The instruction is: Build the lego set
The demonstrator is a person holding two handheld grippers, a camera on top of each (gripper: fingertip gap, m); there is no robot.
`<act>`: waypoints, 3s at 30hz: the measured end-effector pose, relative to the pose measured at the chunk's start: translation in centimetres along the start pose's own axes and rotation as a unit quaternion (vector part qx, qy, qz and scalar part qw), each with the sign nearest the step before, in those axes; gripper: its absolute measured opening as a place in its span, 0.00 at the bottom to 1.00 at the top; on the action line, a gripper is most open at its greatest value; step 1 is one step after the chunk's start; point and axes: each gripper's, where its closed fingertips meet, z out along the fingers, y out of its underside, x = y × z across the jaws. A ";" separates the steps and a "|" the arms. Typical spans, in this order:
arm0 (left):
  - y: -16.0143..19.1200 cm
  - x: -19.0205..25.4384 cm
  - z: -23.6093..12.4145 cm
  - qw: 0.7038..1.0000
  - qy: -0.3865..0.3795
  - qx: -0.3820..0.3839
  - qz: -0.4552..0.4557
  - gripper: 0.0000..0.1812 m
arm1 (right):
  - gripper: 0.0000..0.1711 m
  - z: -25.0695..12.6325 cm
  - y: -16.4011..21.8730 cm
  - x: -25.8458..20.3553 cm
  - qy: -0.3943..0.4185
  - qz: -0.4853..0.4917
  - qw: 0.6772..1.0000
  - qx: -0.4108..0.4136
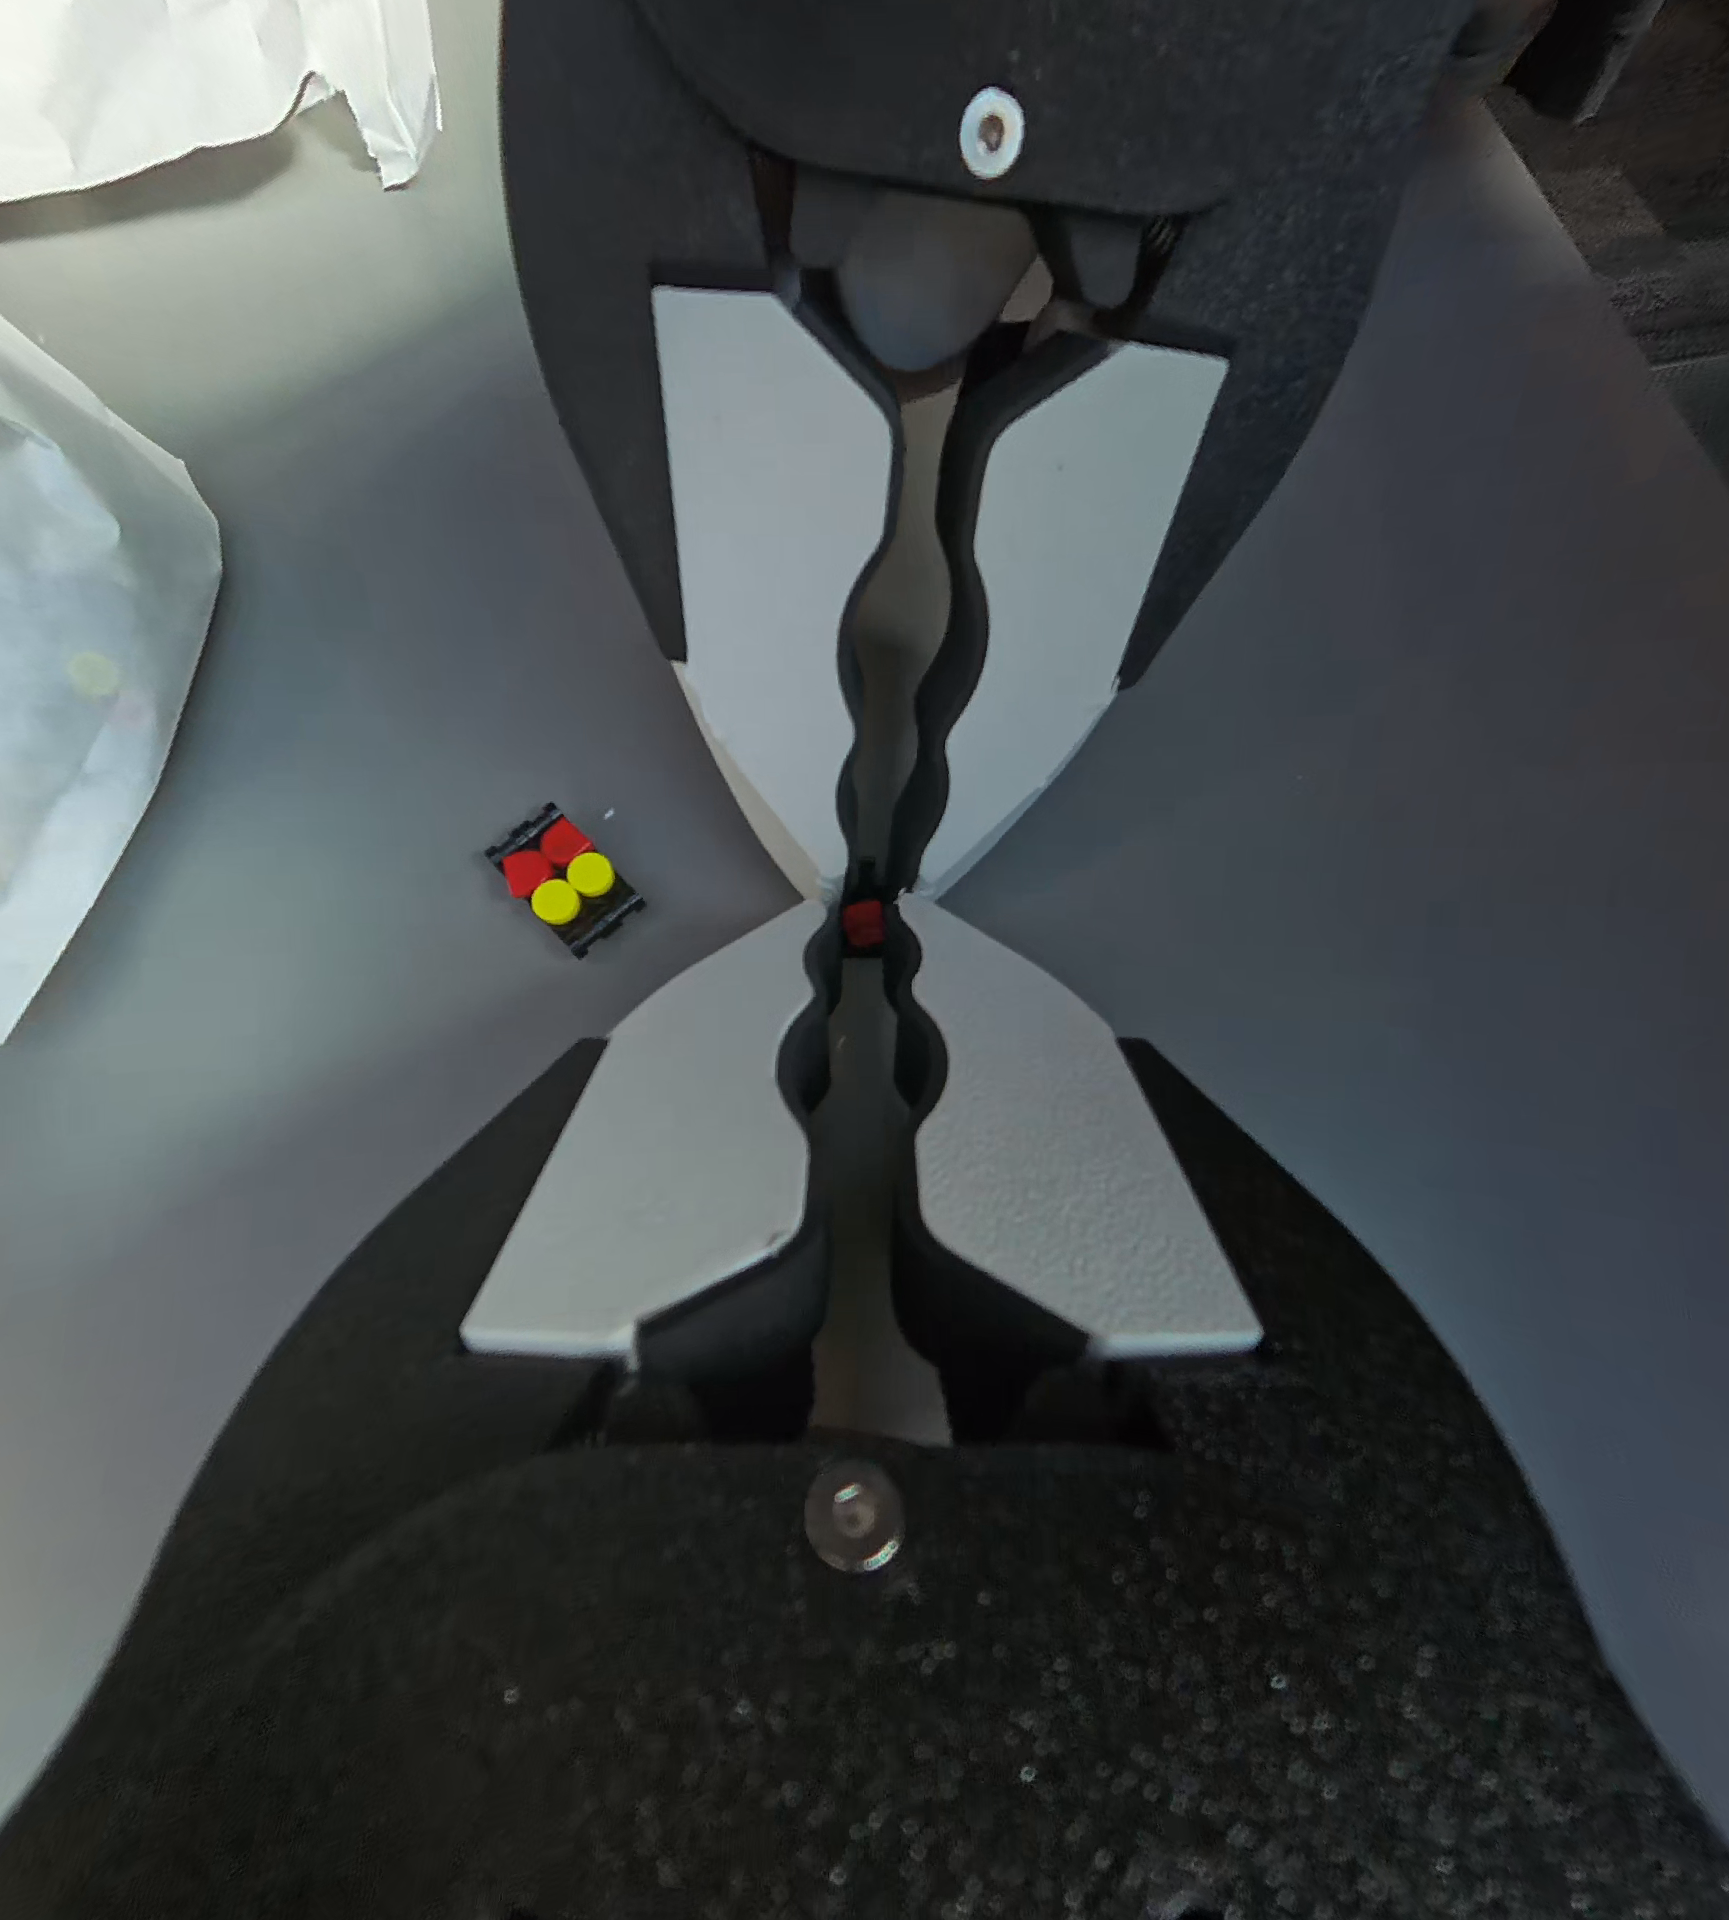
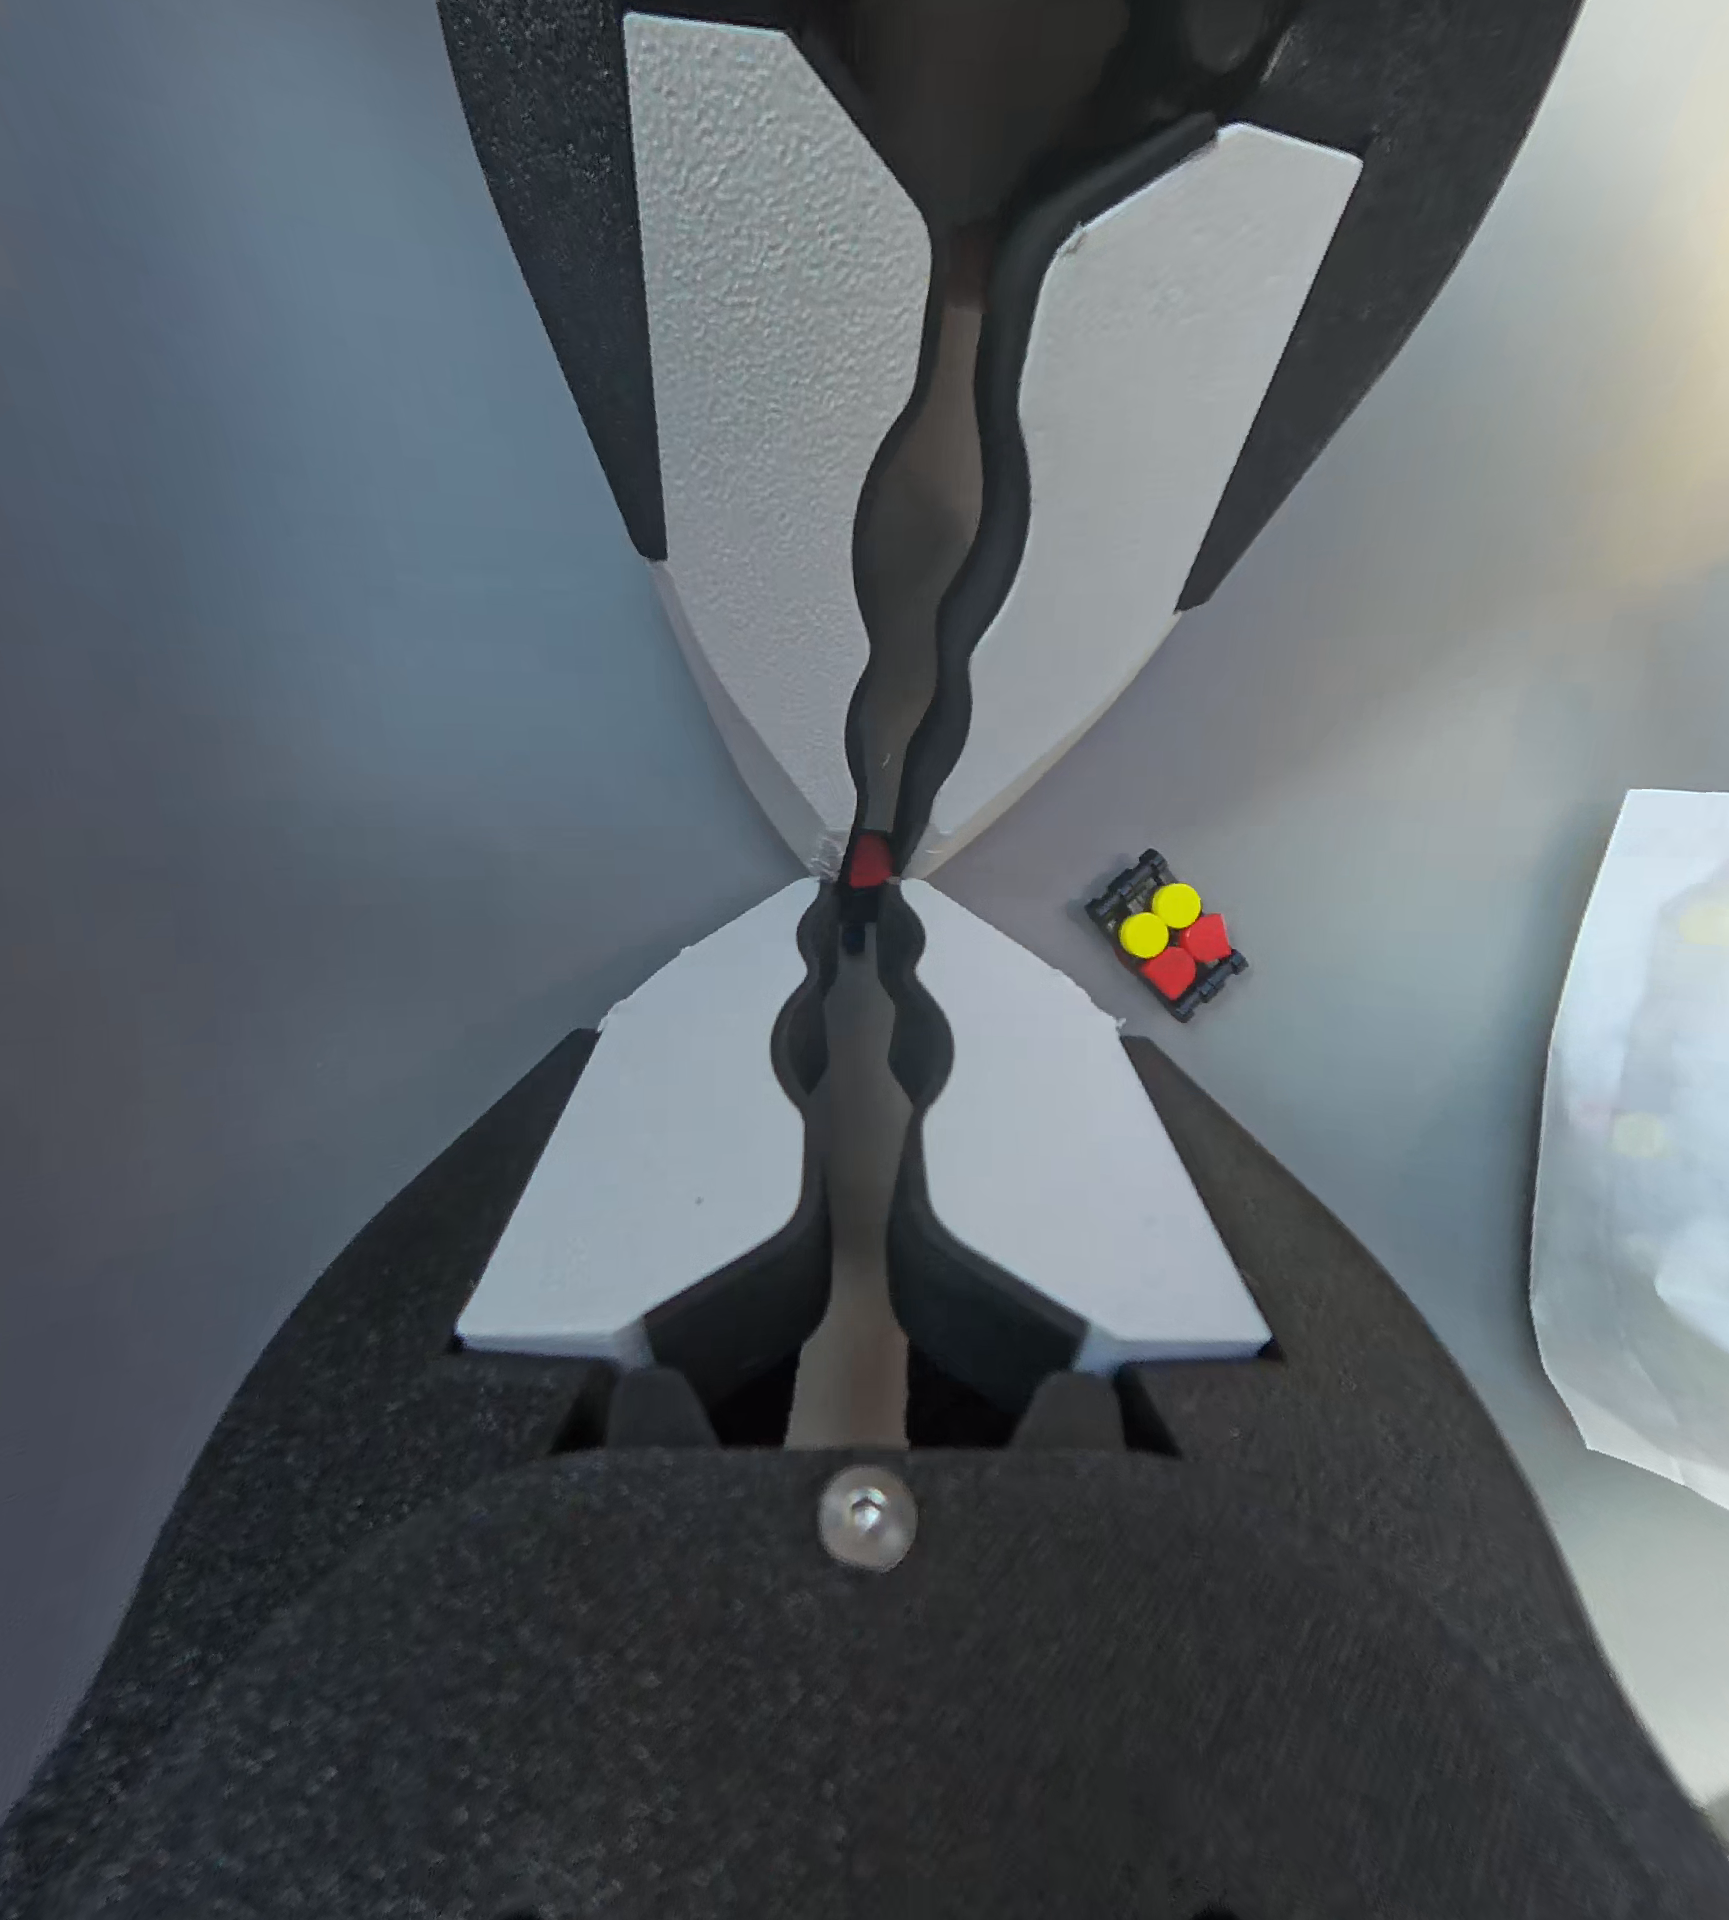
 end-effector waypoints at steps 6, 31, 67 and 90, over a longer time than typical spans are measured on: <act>-0.1 -0.1 -0.3 1.000 -0.003 0.008 -0.006 0.03 | 0.05 0.0 -0.2 0.1 0.006 -0.001 1.000 0.008; -0.9 -1.8 -2.5 0.995 -0.028 0.031 -0.091 0.02 | 0.04 0.4 -0.4 0.3 0.000 0.039 0.999 0.033; 1.2 0.0 0.1 0.999 0.006 -0.048 -0.014 0.04 | 0.04 0.4 -0.5 -0.1 0.001 -0.020 1.000 0.003; 0.6 0.5 -0.3 0.952 -0.215 -0.055 0.211 0.04 | 0.04 0.4 -0.6 -0.4 0.029 0.057 0.998 0.000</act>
